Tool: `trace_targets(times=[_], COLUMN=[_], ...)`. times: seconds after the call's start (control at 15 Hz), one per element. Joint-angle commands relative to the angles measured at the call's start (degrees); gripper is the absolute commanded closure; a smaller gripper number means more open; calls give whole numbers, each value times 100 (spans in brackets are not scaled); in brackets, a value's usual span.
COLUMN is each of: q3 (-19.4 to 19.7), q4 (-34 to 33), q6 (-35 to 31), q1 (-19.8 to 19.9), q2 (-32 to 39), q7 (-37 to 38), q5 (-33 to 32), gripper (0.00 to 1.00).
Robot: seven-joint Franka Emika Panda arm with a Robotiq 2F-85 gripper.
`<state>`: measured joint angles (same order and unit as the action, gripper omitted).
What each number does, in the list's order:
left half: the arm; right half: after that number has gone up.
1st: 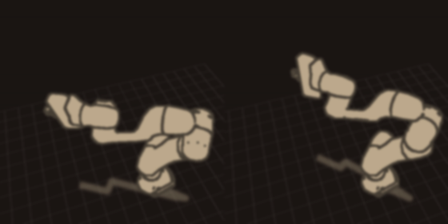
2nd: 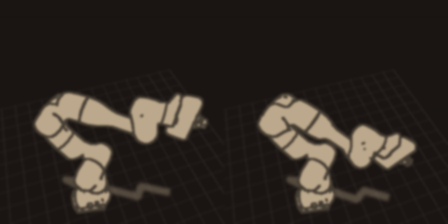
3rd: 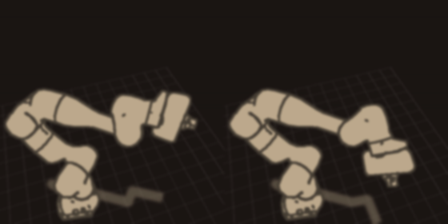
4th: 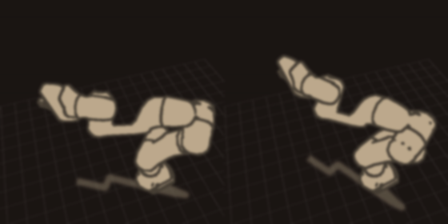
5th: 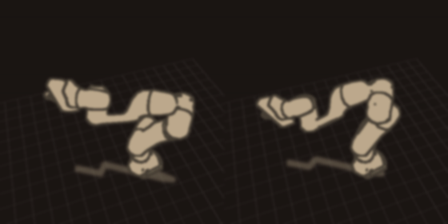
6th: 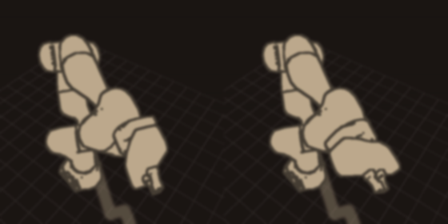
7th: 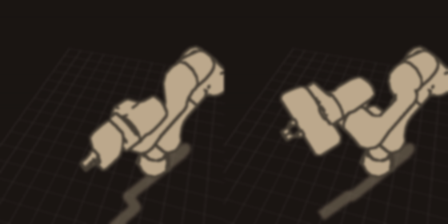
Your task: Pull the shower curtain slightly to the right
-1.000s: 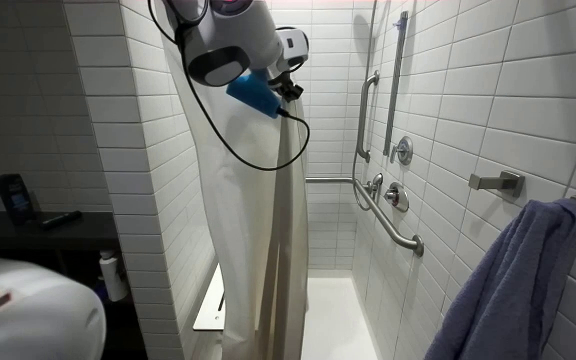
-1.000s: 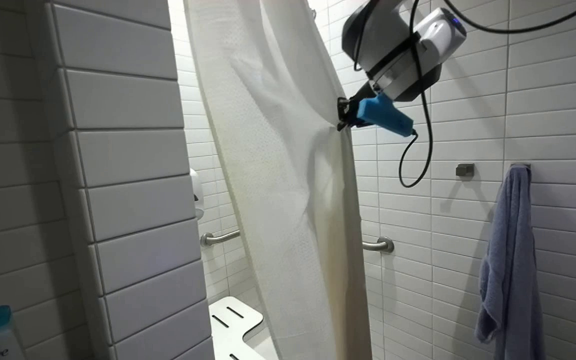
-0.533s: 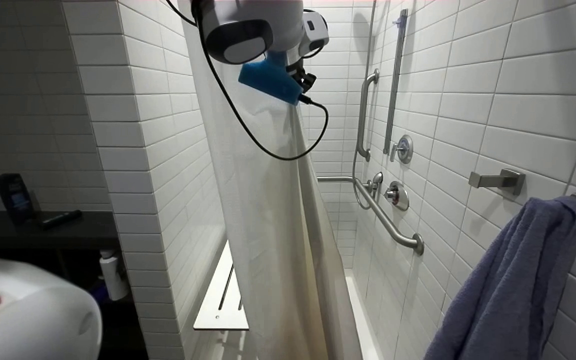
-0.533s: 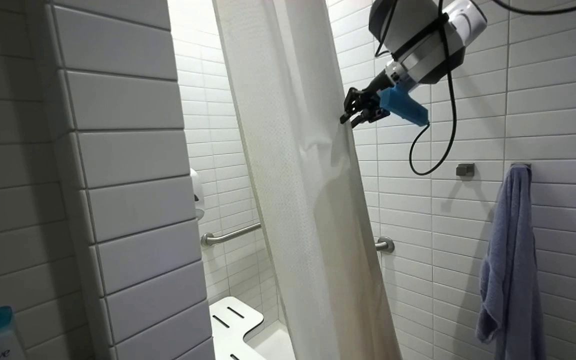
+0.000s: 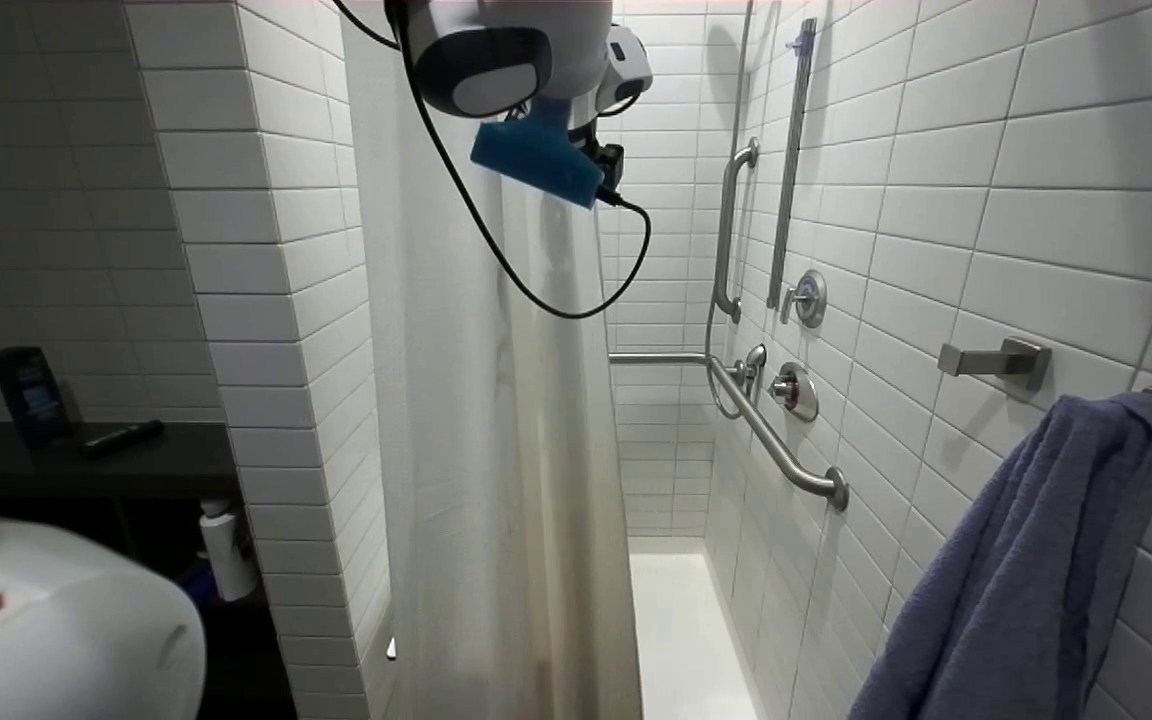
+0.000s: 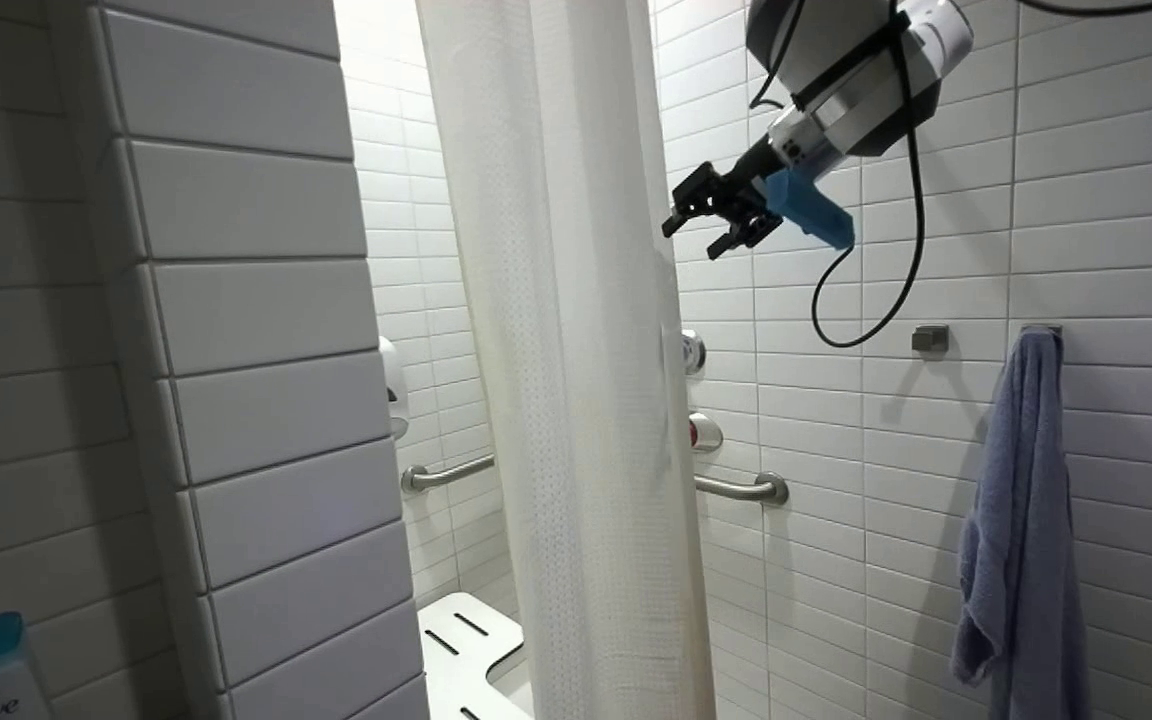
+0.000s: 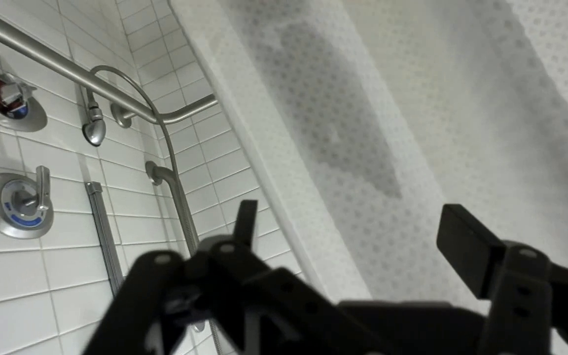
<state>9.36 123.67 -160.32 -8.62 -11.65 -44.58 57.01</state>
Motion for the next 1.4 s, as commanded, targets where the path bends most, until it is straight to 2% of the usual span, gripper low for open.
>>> trace_targets(times=[0.0, 0.27, 0.33, 0.4, 0.93, 1.13, 1.33], q3=[75, 128, 2, 24, 121, 104, 37], q4=[12, -24, -57, -89, -604, -723, -760], q6=[634, 1317, 1515, 1715, 3652, 4115, 4179], q1=[88, 145, 334, 359, 666, 793, 906], q2=[-135, -204, -207, -220, -125, -114, -123], q7=[32, 89, 60, 29, -520, -448, -213], q5=[-427, -943, -1020, -1097, -1261, -1296, -1461], gripper=[0, 0, 0, 0, 0, 0, 0])
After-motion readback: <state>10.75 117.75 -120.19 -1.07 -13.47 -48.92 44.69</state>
